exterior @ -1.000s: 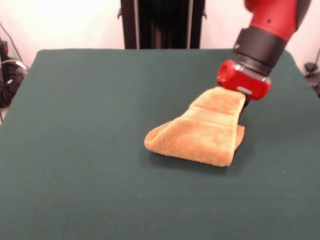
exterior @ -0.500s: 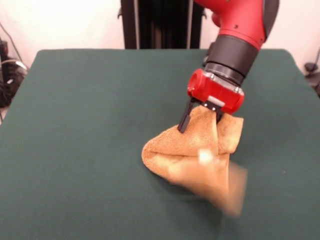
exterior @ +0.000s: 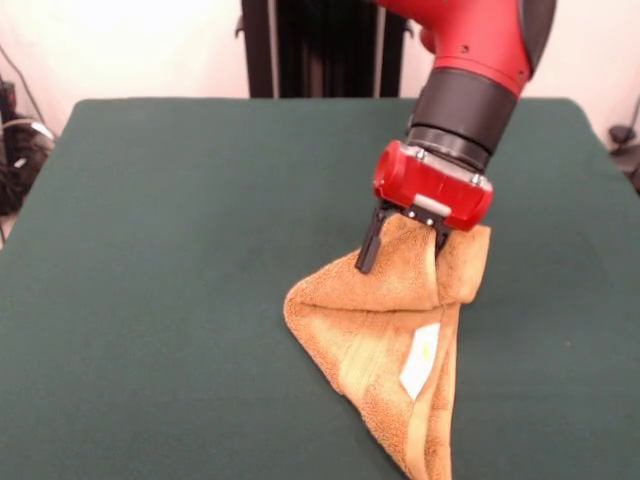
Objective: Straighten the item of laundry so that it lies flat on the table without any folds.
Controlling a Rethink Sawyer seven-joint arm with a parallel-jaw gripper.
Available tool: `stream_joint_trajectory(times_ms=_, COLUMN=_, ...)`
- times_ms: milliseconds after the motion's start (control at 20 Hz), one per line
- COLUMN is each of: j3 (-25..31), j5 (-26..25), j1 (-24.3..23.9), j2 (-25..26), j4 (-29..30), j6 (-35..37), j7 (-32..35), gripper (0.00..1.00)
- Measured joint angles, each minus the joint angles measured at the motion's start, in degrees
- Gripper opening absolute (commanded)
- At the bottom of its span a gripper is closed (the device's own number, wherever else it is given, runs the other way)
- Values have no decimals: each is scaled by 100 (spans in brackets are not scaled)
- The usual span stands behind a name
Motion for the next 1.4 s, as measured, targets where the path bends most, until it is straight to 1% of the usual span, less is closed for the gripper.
stream_joint_trajectory(times_ms=50, j3=103, j5=0, j1=-75, j2=-88, j4=15, j6=85, j7=0, gripper=100)
stream_joint_trajectory(times_ms=200, j3=173, j5=17, j1=-123, j2=-158, j4=18, j6=286, j7=0, gripper=100)
stream_joint_trajectory(times_ms=400, j3=13, j5=303, j1=34, j2=-113, j4=2, j6=1007, j7=0, gripper=100)
stream_joint_trajectory(times_ms=450, j3=-192, j5=460, j1=211, j2=-26, j4=-35, j6=1465, j7=6, gripper=100)
stream_joint_trajectory(times_ms=500, j3=-339, j5=551, j1=337, j2=45, j4=-69, j6=1775, j7=13, gripper=100)
stream_joint_trajectory(times_ms=550, j3=-582, j5=646, j1=543, j2=163, j4=-128, j6=2273, j7=38, gripper=100)
stream_joint_trajectory(times_ms=600, j3=-700, j5=690, j1=647, j2=223, j4=-155, j6=2536, j7=61, gripper=100)
stream_joint_trajectory(times_ms=650, j3=-897, j5=748, j1=821, j2=333, j4=-207, j6=2963, j7=106, gripper=100)
stream_joint_trajectory(times_ms=700, j3=-1218, j5=810, j1=1107, j2=540, j4=-303, j6=3685, j7=247, gripper=100)
stream_joint_trajectory(times_ms=800, j3=-1531, j5=843, j1=1368, j2=774, j4=-394, j6=4299, j7=475, gripper=100)
stream_joint_trajectory(times_ms=850, j3=-1648, j5=857, j1=1458, j2=868, j4=-419, j6=4444, j7=582, gripper=100)
stream_joint_trajectory(times_ms=950, j3=-1883, j5=895, j1=1620, j2=1064, j4=-449, j6=4573, j7=821, gripper=100)
stream_joint_trajectory(times_ms=1000, j3=-2144, j5=953, j1=1775, j2=1293, j4=-452, j6=4491, j7=1119, gripper=100)
stream_joint_trajectory(times_ms=1100, j3=-2281, j5=989, j1=1848, j2=1419, j4=-454, j6=4376, j7=1296, gripper=100)
stream_joint_trajectory(times_ms=1150, j3=-2444, j5=1033, j1=1927, j2=1581, j4=-453, j6=4155, j7=1541, gripper=100)
stream_joint_trajectory(times_ms=1200, j3=-2508, j5=1051, j1=1954, j2=1646, j4=-455, j6=4044, j7=1640, gripper=100)
stream_joint_trajectory(times_ms=1250, j3=-2645, j5=1093, j1=2002, j2=1800, j4=-455, j6=3736, j7=1898, gripper=100)
stream_joint_trajectory(times_ms=1400, j3=-2768, j5=1148, j1=2008, j2=1975, j4=-456, j6=3245, j7=2240, gripper=100)
